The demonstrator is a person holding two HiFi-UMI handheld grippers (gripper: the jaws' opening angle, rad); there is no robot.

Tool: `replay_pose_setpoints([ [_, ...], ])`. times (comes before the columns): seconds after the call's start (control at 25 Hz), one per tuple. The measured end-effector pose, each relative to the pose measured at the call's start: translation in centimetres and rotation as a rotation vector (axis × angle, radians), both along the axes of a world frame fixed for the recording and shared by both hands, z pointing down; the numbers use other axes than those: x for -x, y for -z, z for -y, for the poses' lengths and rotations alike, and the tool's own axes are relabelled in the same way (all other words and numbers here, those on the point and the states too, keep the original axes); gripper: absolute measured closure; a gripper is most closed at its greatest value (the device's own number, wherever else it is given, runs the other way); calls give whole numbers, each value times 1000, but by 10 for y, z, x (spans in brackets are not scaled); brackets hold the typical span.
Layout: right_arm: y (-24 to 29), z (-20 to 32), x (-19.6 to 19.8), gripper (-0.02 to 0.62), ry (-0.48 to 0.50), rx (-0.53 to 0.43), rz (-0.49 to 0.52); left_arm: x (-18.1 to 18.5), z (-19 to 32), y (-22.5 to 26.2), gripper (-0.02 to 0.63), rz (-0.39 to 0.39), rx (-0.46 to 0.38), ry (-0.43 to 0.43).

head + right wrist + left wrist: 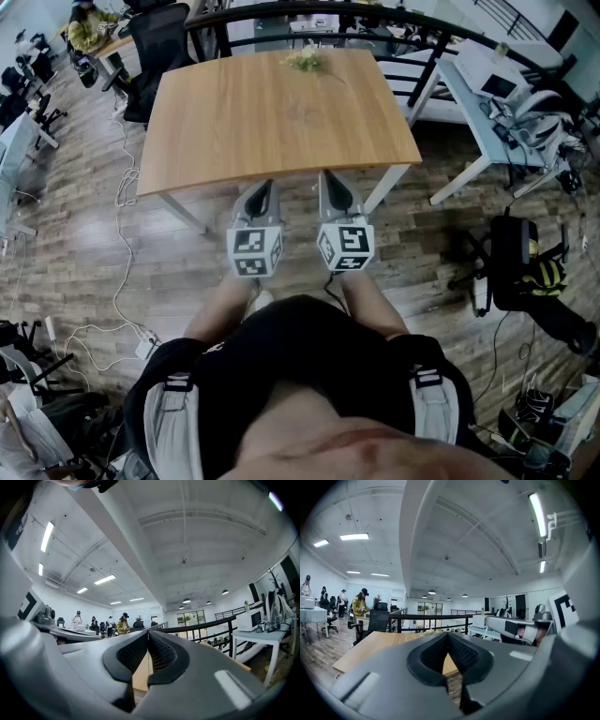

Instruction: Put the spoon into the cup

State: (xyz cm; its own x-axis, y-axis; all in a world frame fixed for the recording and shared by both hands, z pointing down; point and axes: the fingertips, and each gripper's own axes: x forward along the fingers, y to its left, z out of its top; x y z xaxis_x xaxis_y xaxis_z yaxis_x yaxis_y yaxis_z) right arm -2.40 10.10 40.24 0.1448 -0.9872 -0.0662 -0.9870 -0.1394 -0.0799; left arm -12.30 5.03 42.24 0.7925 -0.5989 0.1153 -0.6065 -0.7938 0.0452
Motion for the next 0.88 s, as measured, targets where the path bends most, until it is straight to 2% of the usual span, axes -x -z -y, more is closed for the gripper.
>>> replay_pose_setpoints([
  [0.4, 3, -7, -1, 591, 25, -23, 21, 0, -8, 1, 594, 6, -8, 15],
  [0.88, -2, -37, -25, 591, 67, -24, 23, -34, -46, -4, 594, 5, -18, 28],
])
